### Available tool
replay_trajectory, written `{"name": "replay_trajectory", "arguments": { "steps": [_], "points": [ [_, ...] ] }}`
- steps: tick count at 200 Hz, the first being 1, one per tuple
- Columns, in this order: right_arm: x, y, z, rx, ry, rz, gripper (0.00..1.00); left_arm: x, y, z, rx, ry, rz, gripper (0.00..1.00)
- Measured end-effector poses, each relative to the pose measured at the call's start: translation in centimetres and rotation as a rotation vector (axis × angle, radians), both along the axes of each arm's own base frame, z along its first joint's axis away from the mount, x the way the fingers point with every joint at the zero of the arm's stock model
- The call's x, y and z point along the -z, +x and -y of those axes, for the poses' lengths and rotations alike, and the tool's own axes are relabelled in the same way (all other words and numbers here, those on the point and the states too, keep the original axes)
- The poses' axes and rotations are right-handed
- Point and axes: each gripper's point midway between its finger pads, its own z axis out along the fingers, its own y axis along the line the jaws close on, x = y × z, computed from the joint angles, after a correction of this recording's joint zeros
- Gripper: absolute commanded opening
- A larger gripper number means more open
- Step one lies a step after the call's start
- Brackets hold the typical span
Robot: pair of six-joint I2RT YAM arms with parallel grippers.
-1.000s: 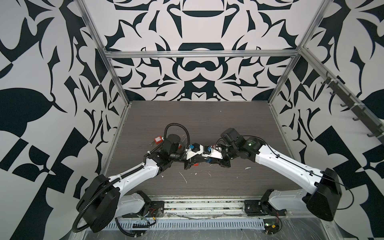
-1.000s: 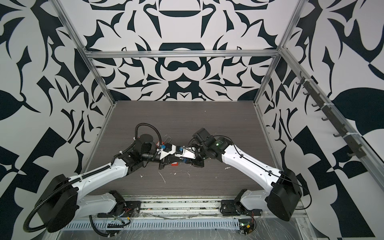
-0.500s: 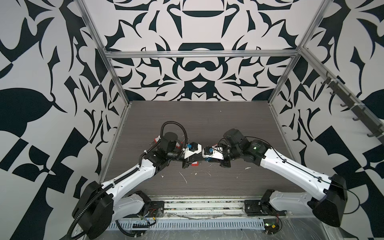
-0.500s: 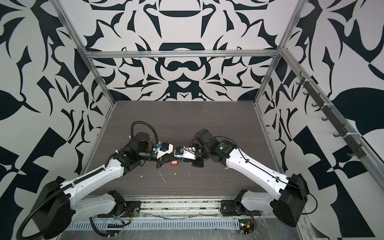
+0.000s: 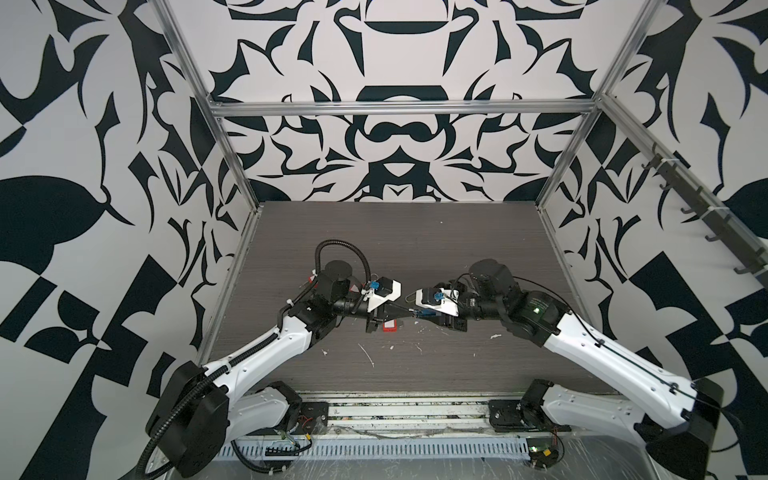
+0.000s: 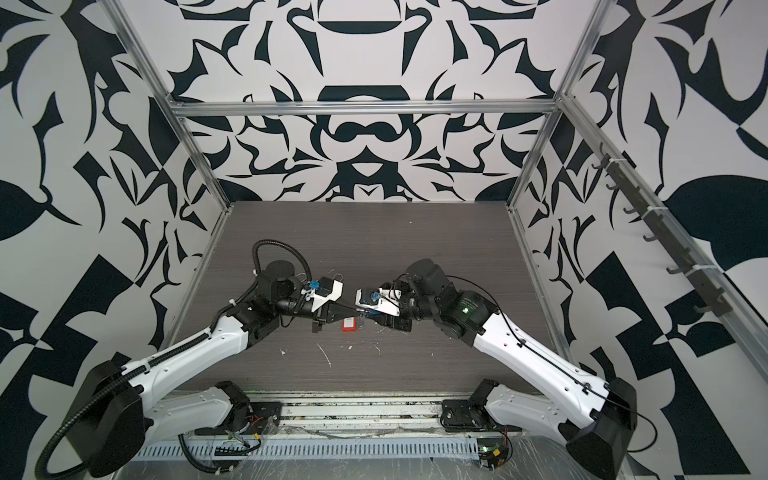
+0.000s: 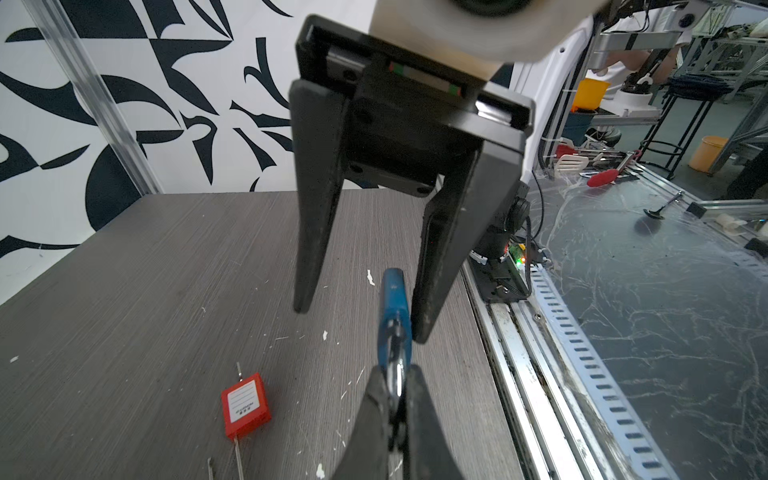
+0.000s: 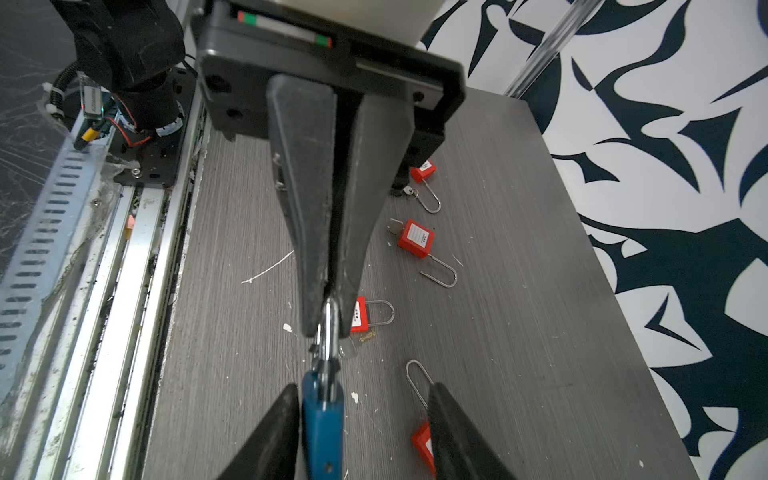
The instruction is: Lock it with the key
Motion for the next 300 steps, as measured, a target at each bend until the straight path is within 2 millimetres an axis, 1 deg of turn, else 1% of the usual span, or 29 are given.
{"name": "replay_trajectory", "arguments": {
  "steps": [14,31,55,77,125,156,173,208,244,271,300],
  "points": [
    [-0.5,-0.3,0.5,0.018,0.026,-0.006,0.52,-0.2,0.2,0.1,-0.003,-0.011,-0.003,0.00],
    [-0.8,-0.9,1.1,0.040,0.061,-0.025,0.52,-0.6,0.4,0.3,-0.007,-0.028,-0.004,0.00],
    [-0.1,-1.9,1.9,0.070,0.102,-0.061,0.48,-1.1,0.7,0.5,-0.009,-0.051,-0.005,0.00],
    [0.5,-2.1,2.3,0.091,0.116,-0.080,0.46,-1.3,0.6,0.6,0.000,-0.057,-0.017,0.00],
    [1.4,-1.1,2.4,0.131,0.130,-0.090,0.45,-1.7,0.4,0.6,0.012,-0.073,-0.016,0.00],
    [1.4,-0.5,2.4,0.142,0.143,-0.104,0.30,-1.8,0.3,0.6,0.017,-0.076,-0.018,0.00],
    [1.5,-0.7,2.2,0.125,0.146,-0.114,0.26,-1.9,0.3,0.6,0.018,-0.077,-0.019,0.00],
    [2.0,-1.0,1.8,0.093,0.142,-0.145,0.23,-1.9,0.2,0.6,0.026,-0.078,-0.020,0.00],
    [1.8,-1.3,1.7,0.077,0.139,-0.157,0.22,-1.9,0.0,0.6,0.036,-0.079,-0.020,0.00],
    [1.7,-1.6,1.7,0.064,0.130,-0.166,0.18,-1.9,-0.1,0.6,0.043,-0.081,-0.020,0.00],
    [1.7,-1.7,1.6,0.057,0.130,-0.176,0.18,-2.0,-0.2,0.6,0.047,-0.082,-0.019,0.00]
  ]
}}
